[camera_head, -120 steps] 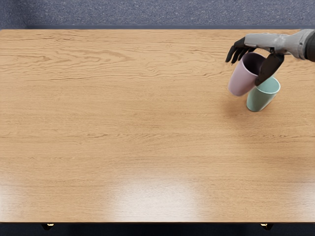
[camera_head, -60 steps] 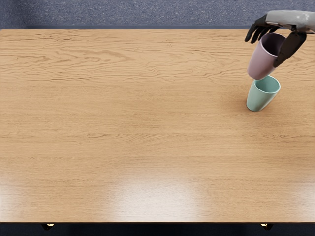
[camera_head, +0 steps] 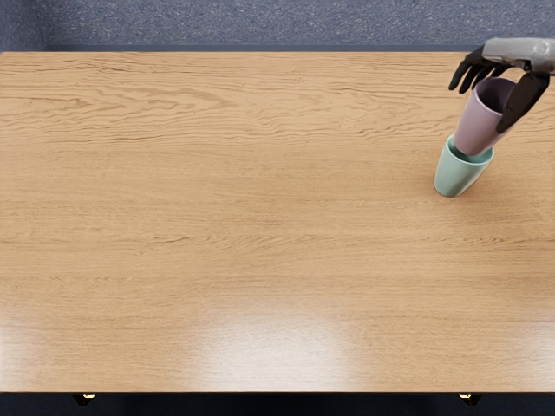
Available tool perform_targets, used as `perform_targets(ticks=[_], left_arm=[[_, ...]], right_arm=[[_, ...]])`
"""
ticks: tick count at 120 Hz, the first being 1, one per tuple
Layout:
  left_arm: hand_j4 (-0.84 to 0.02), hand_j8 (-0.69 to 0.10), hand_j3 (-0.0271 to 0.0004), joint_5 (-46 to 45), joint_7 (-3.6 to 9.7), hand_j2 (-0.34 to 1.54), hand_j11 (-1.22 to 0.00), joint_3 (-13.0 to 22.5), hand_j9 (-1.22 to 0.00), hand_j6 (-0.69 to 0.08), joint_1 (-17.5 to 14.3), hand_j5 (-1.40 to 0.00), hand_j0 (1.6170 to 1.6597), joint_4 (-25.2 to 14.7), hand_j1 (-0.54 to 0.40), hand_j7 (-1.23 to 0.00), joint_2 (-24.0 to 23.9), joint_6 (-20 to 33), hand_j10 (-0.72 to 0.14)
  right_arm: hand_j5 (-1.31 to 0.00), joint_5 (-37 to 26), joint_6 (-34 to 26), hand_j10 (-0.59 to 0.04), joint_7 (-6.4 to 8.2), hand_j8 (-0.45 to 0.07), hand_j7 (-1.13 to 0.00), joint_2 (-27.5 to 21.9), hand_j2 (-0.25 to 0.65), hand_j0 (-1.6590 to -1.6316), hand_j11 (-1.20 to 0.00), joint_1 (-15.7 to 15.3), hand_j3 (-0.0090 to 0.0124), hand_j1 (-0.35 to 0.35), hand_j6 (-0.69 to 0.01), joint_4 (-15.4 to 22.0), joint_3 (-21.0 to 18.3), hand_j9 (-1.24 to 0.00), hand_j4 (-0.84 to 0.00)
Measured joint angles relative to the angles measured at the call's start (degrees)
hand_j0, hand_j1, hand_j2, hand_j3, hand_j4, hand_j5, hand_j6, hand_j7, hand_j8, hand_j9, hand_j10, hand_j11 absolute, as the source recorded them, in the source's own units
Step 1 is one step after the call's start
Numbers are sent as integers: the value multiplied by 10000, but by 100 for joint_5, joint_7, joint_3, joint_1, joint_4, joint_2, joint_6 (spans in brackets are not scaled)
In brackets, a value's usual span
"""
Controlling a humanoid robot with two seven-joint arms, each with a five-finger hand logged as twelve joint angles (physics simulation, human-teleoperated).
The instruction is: Pick up cup and place in cup with right hand
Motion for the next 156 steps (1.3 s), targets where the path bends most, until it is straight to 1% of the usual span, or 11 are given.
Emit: perform_targets(ticks=[36, 49, 62, 91, 97, 101, 112, 123, 140, 156], left_arm=[[0, 0, 0, 0, 0, -2, 0, 0, 0, 0, 0, 0, 16581, 0, 3490, 0, 0, 0, 0], [0, 0, 0, 0, 0, -1, 0, 1, 0, 0, 0, 0, 16581, 0, 3490, 0, 0, 0, 0], [0, 0, 0, 0, 0, -1, 0, -1, 0, 0, 0, 0, 16581, 0, 3490, 0, 0, 0, 0], [0, 0, 0, 0, 0, -1, 0, 0, 0, 1, 0, 0, 16581, 0, 3490, 0, 0, 0, 0], [0, 1, 0, 0, 0, -1, 0, 0, 0, 1, 0, 0, 16581, 0, 3490, 0, 0, 0, 0], [0, 1, 0, 0, 0, -1, 0, 0, 0, 1, 0, 0, 16581, 0, 3490, 0, 0, 0, 0], [0, 1, 0, 0, 0, -1, 0, 0, 0, 1, 0, 0, 16581, 0, 3489, 0, 0, 0, 0], [0, 1, 0, 0, 0, -1, 0, 0, 0, 1, 0, -1, 16581, 0, 3489, 0, 0, 0, 0], [0, 1, 0, 0, 0, -1, -1, 0, -1, 1, 0, -1, 16581, 0, 3489, -1, 0, 0, 0], [0, 1, -1, 0, 0, -1, -1, 0, -1, 1, 0, -1, 16581, 0, 3489, -1, 0, 0, 0]], right_arm=[[-5807, 3, -15, -3230, 13, -3457, -5665, 37, 810, -16572, -5698, -25, 0, 945, -4355, -100, -61, -5786, -4268], [-5782, 5, -155, -3167, 14, -3455, -5646, 40, 789, -16573, -5685, -26, 0, 933, -4341, -141, -146, -5795, -4258], [-5724, 3, -246, -3304, 15, -3538, -5619, 48, 848, -16574, -5651, -27, 0, 915, -4327, -163, -203, -5735, -4262], [-5622, 8, -359, -3349, 21, -3621, -5534, 50, 815, -16575, -5562, -28, 0, 866, -4267, -173, -226, -5629, -4211], [-5451, 11, -383, -3351, 22, -3621, -5355, 48, 606, -16576, -5378, -28, 0, 808, -4128, -174, -225, -5457, -4069], [-5147, 12, -418, -3247, 22, -3477, -5064, 46, 440, -16577, -5084, -28, 0, 632, -3910, -174, -224, -5152, -3857], [-3903, 12, -627, -2558, 22, -2709, -3846, 47, 198, -16578, -3861, -33, 0, -302, -2989, -173, -239, -3905, -2949], [-3043, 15, -721, -2071, 20, -2173, -3004, 39, 53, -16579, -3015, -40, 0, -957, -2357, -165, -250, -3044, -2324], [-2217, 26, -771, -1592, 20, -1652, -2193, 33, -67, -16580, -2201, -81, 0, -1598, -1752, -103, -269, -2216, -1724], [-1587, 43, -782, -1182, 18, -1223, -1569, 16, -89, -16580, -1576, -147, 0, -2121, -1284, 106, -274, -1585, -1258]])
